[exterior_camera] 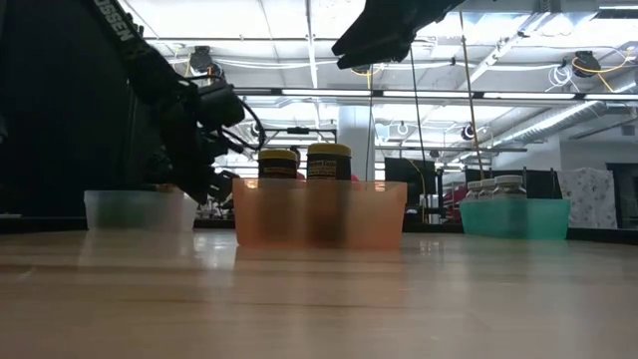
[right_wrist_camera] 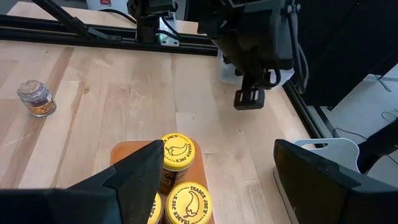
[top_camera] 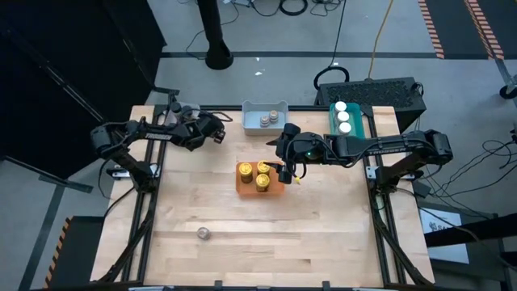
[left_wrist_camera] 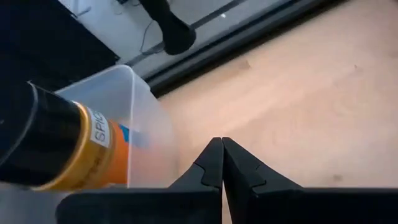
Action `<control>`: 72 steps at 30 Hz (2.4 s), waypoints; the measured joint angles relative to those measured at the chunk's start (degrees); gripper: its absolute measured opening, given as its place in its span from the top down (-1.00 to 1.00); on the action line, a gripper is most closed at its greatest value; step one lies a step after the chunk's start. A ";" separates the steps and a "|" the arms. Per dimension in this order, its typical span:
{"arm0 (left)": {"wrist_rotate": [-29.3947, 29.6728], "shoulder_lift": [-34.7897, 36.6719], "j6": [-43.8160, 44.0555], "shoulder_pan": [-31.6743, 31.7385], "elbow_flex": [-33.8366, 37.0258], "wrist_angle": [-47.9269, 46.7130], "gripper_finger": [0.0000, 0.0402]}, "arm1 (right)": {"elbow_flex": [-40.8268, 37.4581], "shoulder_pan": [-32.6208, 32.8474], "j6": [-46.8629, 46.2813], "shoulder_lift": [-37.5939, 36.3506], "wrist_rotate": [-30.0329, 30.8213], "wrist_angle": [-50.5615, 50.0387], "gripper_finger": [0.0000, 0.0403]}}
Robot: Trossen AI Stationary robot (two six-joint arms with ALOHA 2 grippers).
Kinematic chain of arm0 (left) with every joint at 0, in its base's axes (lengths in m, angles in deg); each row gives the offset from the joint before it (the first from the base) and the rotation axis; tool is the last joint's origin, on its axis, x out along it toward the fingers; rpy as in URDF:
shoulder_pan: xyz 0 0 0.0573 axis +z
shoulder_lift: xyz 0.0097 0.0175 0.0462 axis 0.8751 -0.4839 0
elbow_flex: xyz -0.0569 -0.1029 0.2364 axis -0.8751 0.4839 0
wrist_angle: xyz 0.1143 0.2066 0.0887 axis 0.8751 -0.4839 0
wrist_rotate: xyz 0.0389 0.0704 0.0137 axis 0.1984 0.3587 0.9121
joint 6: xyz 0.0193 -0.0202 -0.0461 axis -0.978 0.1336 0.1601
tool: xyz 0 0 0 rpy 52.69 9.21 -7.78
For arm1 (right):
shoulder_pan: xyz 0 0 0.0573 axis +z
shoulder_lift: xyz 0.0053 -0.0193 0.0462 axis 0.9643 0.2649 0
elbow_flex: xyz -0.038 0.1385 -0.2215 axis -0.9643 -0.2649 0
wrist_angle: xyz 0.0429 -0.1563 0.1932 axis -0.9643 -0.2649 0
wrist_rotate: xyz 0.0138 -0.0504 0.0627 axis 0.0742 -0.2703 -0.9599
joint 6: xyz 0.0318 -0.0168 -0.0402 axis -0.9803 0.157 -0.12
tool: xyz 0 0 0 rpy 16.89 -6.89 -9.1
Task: Sort spices by type
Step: Put the brown seasoning bottle into the gray bin
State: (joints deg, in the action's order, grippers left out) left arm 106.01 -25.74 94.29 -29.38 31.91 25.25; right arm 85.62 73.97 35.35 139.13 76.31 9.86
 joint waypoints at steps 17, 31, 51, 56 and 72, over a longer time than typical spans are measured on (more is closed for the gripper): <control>-24.11 16.40 12.52 -28.35 -4.06 -30.06 0.97 | 0.00 -0.02 -0.03 0.78 0.02 0.06 -0.42; -37.42 26.09 28.09 -62.68 -24.41 -52.39 0.97 | 0.00 -0.11 -1.06 1.99 0.00 0.49 -0.42; -40.15 10.00 38.57 -71.19 -24.94 -51.69 0.02 | 0.00 0.00 -4.49 1.99 0.24 -0.15 -0.42; -36.10 6.21 33.62 -72.03 -24.94 -49.78 -0.37 | 0.00 0.02 -5.20 1.99 0.28 -2.14 -0.42; -32.05 -6.12 22.38 -73.13 -24.92 -46.40 -0.55 | 0.00 0.02 -5.68 1.99 0.26 -3.32 -0.42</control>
State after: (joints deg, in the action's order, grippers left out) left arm 73.96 -31.86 116.68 -102.51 6.99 -21.15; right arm 85.62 74.00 29.67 141.12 76.57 6.54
